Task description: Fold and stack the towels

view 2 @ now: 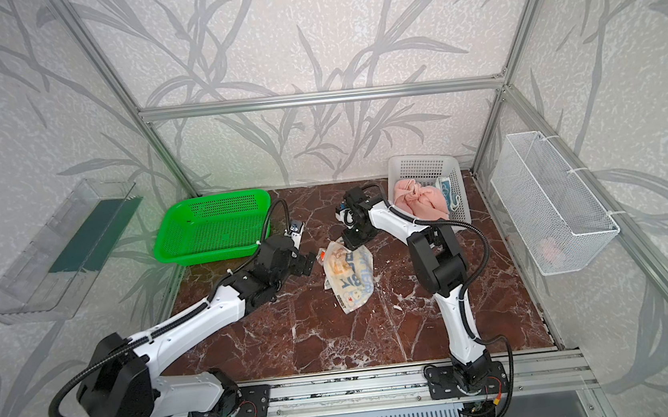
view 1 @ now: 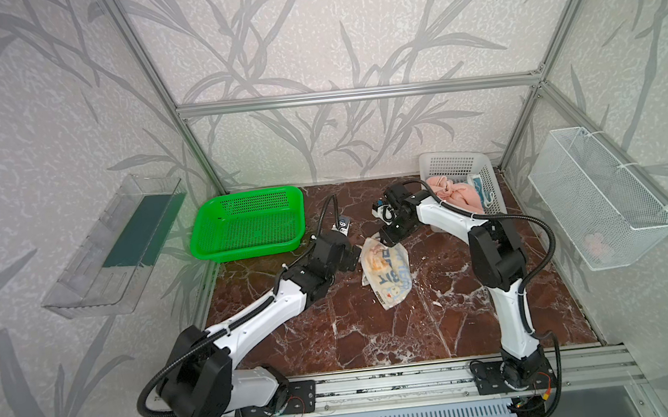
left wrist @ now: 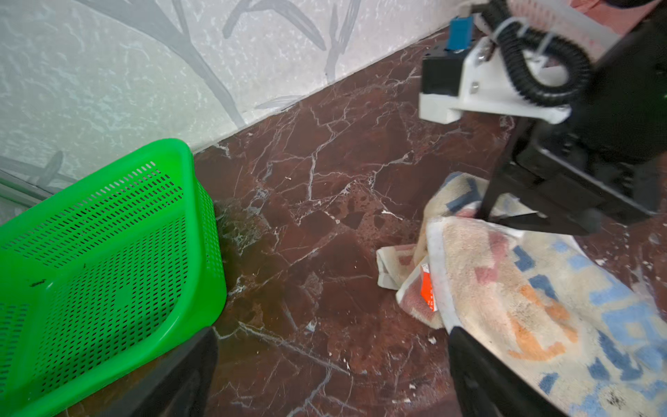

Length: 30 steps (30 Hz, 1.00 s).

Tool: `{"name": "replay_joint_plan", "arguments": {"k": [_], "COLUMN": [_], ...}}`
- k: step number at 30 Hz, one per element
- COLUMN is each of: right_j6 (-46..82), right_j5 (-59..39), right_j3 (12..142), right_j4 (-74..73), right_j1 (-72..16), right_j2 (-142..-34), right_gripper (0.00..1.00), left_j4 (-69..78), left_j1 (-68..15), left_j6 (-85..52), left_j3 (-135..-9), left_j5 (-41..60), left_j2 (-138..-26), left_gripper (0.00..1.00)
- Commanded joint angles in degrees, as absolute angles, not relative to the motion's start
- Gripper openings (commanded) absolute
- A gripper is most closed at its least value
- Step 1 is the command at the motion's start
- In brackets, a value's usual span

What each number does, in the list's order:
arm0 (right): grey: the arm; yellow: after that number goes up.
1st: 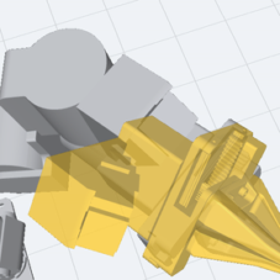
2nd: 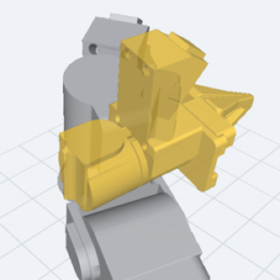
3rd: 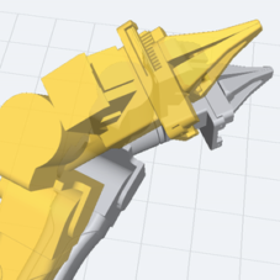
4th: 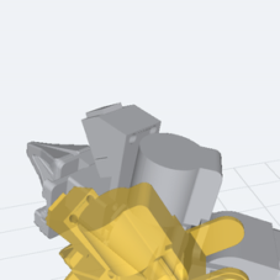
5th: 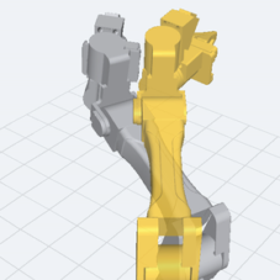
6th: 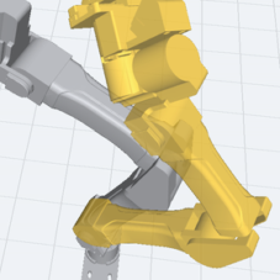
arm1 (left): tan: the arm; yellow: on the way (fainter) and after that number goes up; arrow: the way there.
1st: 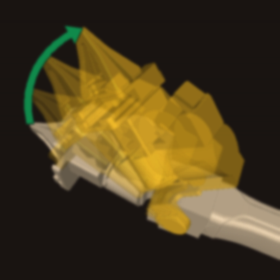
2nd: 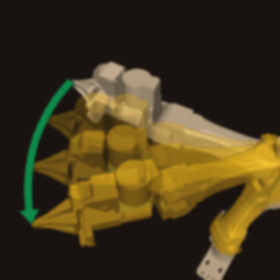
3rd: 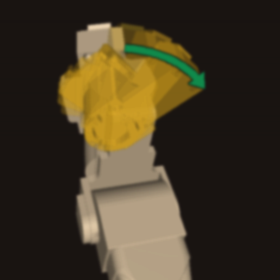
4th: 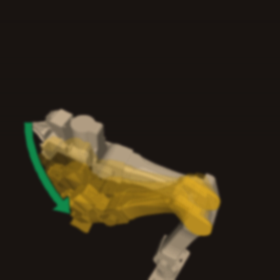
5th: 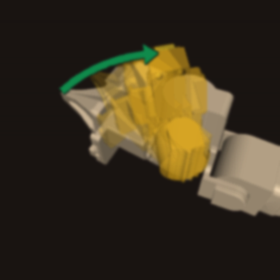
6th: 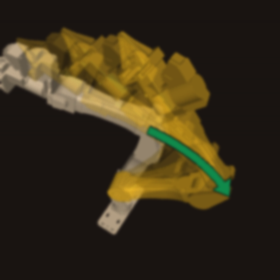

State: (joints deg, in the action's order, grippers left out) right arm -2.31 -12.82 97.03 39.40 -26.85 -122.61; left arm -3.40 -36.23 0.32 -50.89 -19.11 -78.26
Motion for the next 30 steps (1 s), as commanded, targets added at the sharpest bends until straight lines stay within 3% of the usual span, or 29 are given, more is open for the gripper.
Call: {"name": "replay_joint_plan", "arguments": {"k": [1,5,10,12,16,18,25,30], "right_j6": [-2.2,-2.4,-5.3,-5.2,-5.0,-5.2,-3.8,-2.8], "right_j5": [-12.1,-8.4,5.6,5.9,8.2,8.3,5.9,9.3], "right_j3": [91.3,81.4,69.1,67.2,64.2,63.4,63.6,63.9], "right_j4": [33.9,27.2,20.5,21.1,22.6,23.9,29.3,29.9], "right_j1": [-27.4,-29.1,-38.1,-41.5,-49.1,-51.7,-54.4,-56.3], "right_j2": [-113.8,-103.2,-92.0,-90.4,-90.4,-91.4,-95.3,-99.7], "right_gripper": [0.61,0.65,0.67,0.67,0.63,0.53,0.53,0.53], "left_j4": [-6.2,-7.9,-10.4,-11.8,-12.6,-11.9,-9.4,-8.6], "left_j1": [-34.0,-31.7,-29.9,-29.7,-29.2,-29.0,-28.2,-27.4], "left_j6": [0.4,-1.6,-4.0,-3.9,-3.9,-4.0,-4.1,-4.0], "left_j3": [-55.9,-59.9,-62.9,-64.0,-64.3,-63.5,-60.8,-58.8], "left_j5": [-16.5,-13.3,-11.9,-12.2,-12.0,-11.7,-11.2,-11.5], "left_j2": [-81.1,-84.2,-86.7,-87.4,-87.3,-86.8,-84.7,-82.8], "left_gripper": [0.99,0.99,0.99,0.99,0.99,0.99,0.99,0.99]}}
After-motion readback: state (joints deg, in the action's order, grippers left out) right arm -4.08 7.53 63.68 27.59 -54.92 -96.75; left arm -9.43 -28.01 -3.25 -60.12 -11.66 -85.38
